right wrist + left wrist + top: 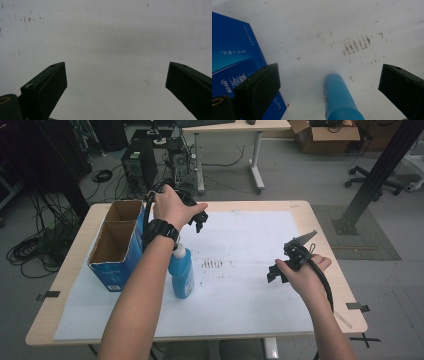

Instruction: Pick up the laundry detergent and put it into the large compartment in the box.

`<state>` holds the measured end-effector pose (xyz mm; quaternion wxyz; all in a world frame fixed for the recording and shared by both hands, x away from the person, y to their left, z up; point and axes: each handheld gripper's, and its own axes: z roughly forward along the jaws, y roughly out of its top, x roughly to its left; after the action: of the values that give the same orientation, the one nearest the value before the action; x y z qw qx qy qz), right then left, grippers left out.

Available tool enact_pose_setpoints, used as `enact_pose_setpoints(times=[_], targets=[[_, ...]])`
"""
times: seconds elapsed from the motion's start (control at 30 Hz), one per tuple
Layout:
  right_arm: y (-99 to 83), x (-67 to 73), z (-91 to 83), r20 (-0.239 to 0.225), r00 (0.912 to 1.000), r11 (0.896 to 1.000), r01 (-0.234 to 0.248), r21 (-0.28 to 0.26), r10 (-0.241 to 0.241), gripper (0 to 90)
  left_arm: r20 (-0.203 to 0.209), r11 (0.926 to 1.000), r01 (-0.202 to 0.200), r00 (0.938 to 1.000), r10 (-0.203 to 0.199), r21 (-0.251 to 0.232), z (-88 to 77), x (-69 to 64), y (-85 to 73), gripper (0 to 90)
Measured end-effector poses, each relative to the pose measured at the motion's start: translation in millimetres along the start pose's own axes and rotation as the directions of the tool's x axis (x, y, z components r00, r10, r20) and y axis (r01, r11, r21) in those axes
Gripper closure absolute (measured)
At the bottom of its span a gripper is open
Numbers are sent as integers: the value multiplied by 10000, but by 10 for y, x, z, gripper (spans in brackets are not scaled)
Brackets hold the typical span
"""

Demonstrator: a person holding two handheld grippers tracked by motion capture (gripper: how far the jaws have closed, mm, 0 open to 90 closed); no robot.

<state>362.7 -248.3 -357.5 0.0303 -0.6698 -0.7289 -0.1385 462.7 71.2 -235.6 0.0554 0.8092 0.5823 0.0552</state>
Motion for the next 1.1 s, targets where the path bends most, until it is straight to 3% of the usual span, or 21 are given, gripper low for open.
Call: enact_pose_setpoints(times=[0.67, 1.1], targets=[[-68, -13, -44, -82, 10000, 10000, 41, -74, -42, 36, -32, 10000, 49, 10000, -49, -56, -55, -37, -49, 40], [-129, -25, -36, -95, 9999, 9999, -34, -118, 33, 36, -86, 9999, 26, 10000, -28, -167, -197, -114, -243, 40]])
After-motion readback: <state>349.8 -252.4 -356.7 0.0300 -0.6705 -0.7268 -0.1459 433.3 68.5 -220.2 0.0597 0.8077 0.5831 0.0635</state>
